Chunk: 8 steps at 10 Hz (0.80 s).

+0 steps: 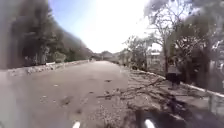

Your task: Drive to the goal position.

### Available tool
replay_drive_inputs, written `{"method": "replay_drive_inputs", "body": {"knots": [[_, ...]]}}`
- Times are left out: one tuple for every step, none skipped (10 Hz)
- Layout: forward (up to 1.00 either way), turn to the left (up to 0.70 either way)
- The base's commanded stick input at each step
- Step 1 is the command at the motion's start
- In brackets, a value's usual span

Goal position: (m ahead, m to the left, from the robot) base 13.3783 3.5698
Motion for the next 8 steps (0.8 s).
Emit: {"method": "replay_drive_inputs", "body": {"knots": [[0.5, 0.0], [0.5, 0.0], [0.5, -0.5], [0.5, -0.5], [0.5, -0.5], [0.5, -0.33], [0.5, -0.13], [0.5, 0.0]]}}
